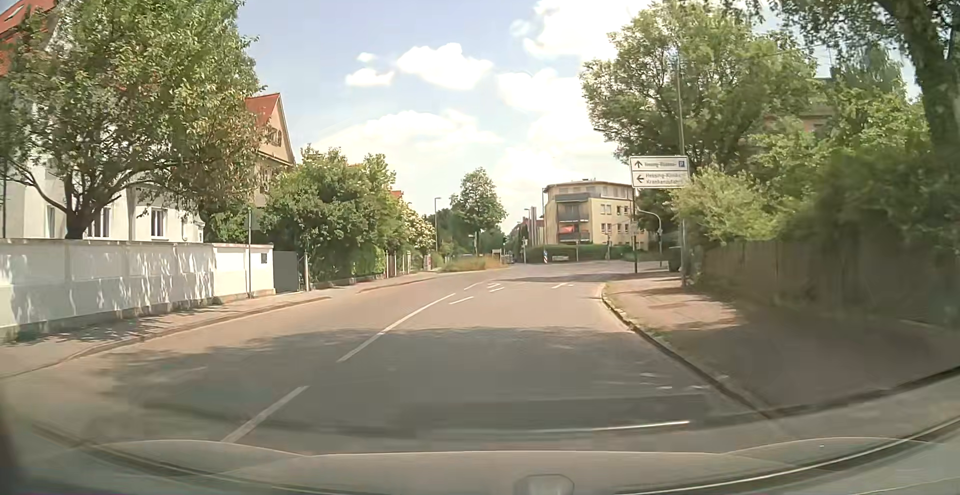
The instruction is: Follow the waypoints while adhering to traffic rules and regulations
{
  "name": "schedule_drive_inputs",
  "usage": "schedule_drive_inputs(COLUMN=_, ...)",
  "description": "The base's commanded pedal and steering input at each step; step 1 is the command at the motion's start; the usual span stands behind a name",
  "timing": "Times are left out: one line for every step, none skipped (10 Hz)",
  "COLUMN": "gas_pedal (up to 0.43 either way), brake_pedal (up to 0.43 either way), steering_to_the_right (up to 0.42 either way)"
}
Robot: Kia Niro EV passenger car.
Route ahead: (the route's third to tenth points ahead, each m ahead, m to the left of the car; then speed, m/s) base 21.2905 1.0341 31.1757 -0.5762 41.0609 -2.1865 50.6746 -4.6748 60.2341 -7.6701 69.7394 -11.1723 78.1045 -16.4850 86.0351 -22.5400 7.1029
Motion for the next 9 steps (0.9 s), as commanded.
schedule_drive_inputs(gas_pedal=0.177, brake_pedal=0.000, steering_to_the_right=0.000)
schedule_drive_inputs(gas_pedal=0.177, brake_pedal=0.000, steering_to_the_right=0.000)
schedule_drive_inputs(gas_pedal=0.177, brake_pedal=0.000, steering_to_the_right=0.002)
schedule_drive_inputs(gas_pedal=0.177, brake_pedal=0.000, steering_to_the_right=0.003)
schedule_drive_inputs(gas_pedal=0.177, brake_pedal=0.000, steering_to_the_right=0.004)
schedule_drive_inputs(gas_pedal=0.177, brake_pedal=0.000, steering_to_the_right=0.008)
schedule_drive_inputs(gas_pedal=0.177, brake_pedal=0.000, steering_to_the_right=0.012)
schedule_drive_inputs(gas_pedal=0.169, brake_pedal=0.000, steering_to_the_right=0.020)
schedule_drive_inputs(gas_pedal=0.169, brake_pedal=0.000, steering_to_the_right=0.027)
